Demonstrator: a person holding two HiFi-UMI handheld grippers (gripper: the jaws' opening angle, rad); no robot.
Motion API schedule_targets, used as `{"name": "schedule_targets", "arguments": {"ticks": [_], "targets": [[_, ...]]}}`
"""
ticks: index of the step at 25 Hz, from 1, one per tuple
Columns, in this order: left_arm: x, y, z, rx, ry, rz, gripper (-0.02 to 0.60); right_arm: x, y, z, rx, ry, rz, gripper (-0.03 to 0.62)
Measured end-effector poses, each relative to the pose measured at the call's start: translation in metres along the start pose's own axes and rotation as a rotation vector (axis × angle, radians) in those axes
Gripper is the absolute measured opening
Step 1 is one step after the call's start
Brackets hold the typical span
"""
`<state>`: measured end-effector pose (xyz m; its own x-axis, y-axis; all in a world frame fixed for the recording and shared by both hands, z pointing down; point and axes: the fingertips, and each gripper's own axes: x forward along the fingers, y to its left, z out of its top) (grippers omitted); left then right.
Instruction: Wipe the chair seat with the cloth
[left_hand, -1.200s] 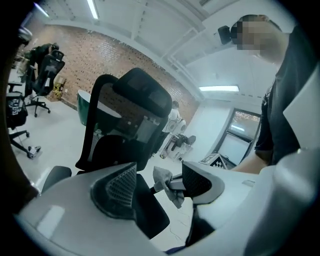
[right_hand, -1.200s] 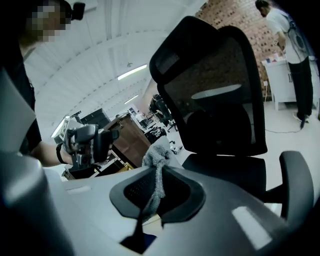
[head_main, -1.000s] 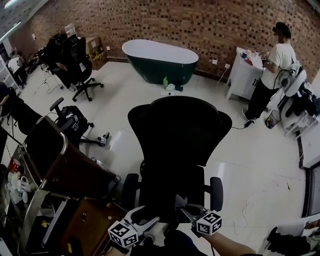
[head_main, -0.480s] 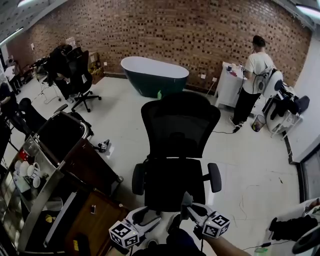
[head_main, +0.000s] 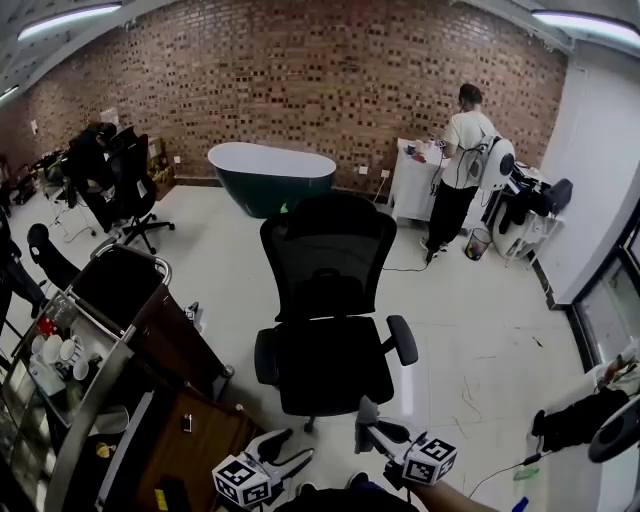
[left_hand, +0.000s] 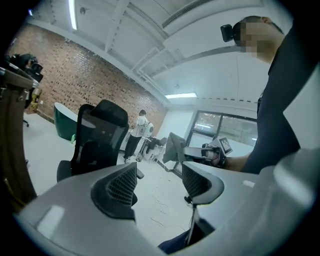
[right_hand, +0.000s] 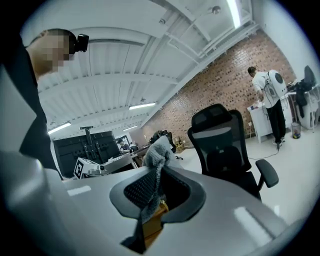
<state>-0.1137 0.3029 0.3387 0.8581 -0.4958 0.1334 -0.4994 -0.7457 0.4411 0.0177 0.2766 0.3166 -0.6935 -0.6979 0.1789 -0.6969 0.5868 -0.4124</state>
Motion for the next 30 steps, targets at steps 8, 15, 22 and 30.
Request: {"name": "schedule_targets", "arguments": {"ticks": [8,15,22,30], "targets": [[0.009,-0.029,0.002,0.033,-0.037,0.000,0.308,-0.032,0.013,0.008,-0.069,-0.028,0.023,0.034],[0.025,-0.056,0.005,0.058,-0.058,0.009,0.308,-0.063,0.010,0.017,-0.089,-0.056,0.049,0.034],[0.034,-0.074,0.006,0.064,-0.072,0.032,0.308,-0.081,0.006,0.027,-0.104,-0.079,0.067,0.034],[0.038,-0.084,0.006,0.070,-0.084,0.063,0.308,-0.086,0.003,0.033,-0.112,-0.097,0.096,0.034]]}}
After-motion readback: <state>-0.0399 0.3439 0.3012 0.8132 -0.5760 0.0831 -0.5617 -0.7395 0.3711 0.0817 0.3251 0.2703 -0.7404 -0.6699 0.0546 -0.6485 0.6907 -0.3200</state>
